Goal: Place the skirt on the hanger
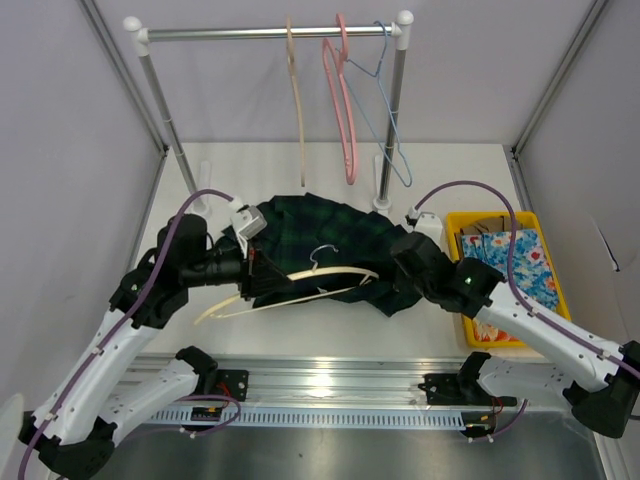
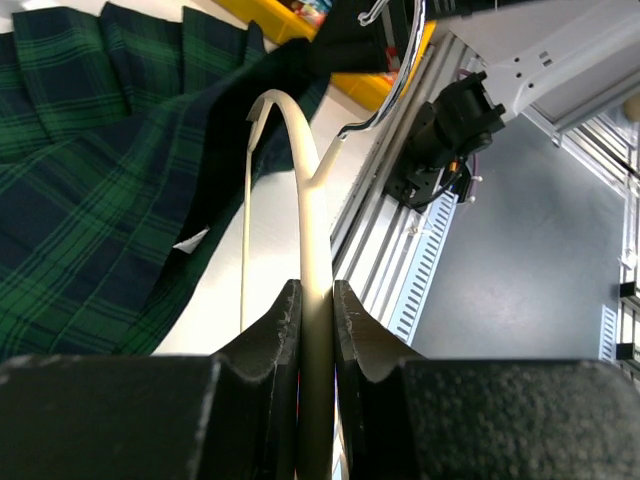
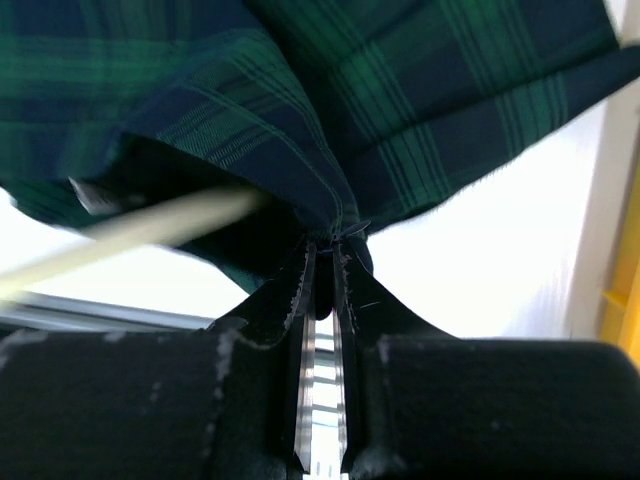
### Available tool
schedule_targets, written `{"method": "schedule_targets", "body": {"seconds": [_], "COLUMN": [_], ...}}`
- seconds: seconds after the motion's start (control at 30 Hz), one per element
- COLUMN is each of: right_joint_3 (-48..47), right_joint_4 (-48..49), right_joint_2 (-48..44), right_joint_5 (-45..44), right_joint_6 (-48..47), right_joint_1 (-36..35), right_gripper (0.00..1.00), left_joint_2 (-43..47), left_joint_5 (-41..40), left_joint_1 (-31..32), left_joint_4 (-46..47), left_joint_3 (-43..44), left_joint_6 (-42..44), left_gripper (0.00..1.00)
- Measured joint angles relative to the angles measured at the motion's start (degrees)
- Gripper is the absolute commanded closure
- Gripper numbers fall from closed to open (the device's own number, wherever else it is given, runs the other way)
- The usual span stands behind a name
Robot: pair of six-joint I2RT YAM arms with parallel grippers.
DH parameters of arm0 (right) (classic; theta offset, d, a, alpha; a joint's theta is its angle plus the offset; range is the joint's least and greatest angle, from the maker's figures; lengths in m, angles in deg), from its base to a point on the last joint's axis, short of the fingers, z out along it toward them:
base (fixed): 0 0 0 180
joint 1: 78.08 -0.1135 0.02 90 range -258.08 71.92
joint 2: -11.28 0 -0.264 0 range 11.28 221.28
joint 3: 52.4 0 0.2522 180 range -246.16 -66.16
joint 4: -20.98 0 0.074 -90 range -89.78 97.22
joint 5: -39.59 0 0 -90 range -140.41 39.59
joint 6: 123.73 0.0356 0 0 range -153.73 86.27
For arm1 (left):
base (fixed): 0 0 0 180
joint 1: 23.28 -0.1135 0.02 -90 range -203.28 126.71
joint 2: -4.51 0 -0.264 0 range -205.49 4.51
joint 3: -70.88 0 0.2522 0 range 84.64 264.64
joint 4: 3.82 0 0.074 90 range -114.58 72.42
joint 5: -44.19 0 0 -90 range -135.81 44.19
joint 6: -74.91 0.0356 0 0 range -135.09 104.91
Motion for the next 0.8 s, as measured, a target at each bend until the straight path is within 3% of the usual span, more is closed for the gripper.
{"method": "schedule_targets", "body": {"seconds": [0.6, 0.8], "right_joint_3": [-18.7, -24.7], "right_joint_4": [-6.0, -7.9], "right_joint_2": [7.7, 9.5], "right_joint_5": [0.5, 0.2], "right_joint_6": [-6.8, -7.4], "right_joint_1": [-0.8, -1.8], "right_gripper": [1.00, 1.00], "left_joint_2": [-1.9, -4.2], "left_joint_5": [-3.4, -8.9], "left_joint_1": [4.9, 7.8], "left_joint_4": [10.6, 9.2], "left_joint_3": [-3.3, -3.0], "left_joint_6": [-2.9, -1.9], "left_gripper": [1.00, 1.00]}}
